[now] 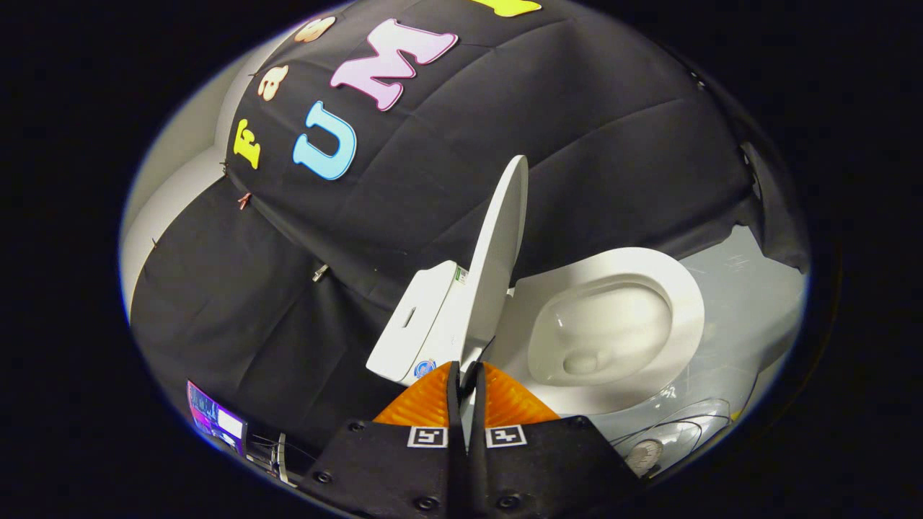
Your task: Open the toilet lid.
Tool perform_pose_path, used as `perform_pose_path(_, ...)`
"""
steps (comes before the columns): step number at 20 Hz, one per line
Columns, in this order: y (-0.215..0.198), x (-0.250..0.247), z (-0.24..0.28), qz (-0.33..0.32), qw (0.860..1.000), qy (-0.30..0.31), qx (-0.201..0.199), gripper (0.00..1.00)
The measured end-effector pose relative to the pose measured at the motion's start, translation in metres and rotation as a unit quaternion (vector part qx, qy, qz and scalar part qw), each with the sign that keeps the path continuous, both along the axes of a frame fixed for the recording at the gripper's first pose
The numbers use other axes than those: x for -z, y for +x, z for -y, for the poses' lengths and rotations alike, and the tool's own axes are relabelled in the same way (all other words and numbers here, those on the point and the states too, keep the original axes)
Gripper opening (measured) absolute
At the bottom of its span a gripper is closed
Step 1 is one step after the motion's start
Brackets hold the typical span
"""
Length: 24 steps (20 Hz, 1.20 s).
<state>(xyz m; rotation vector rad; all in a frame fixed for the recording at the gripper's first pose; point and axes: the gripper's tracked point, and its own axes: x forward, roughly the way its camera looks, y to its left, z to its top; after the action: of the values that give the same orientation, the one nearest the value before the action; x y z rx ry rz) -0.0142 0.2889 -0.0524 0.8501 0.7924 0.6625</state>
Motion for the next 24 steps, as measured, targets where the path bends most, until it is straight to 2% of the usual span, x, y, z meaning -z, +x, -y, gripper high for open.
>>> perform_pose_path(13, 0.006, -0.077, -0.073, 0.063, 0.997, 0.012, -0.040, 0.05)
perform_pose_path(24, 0.007, -0.120, -0.153, 0.096, 0.992, 0.011, -0.078, 0.05)
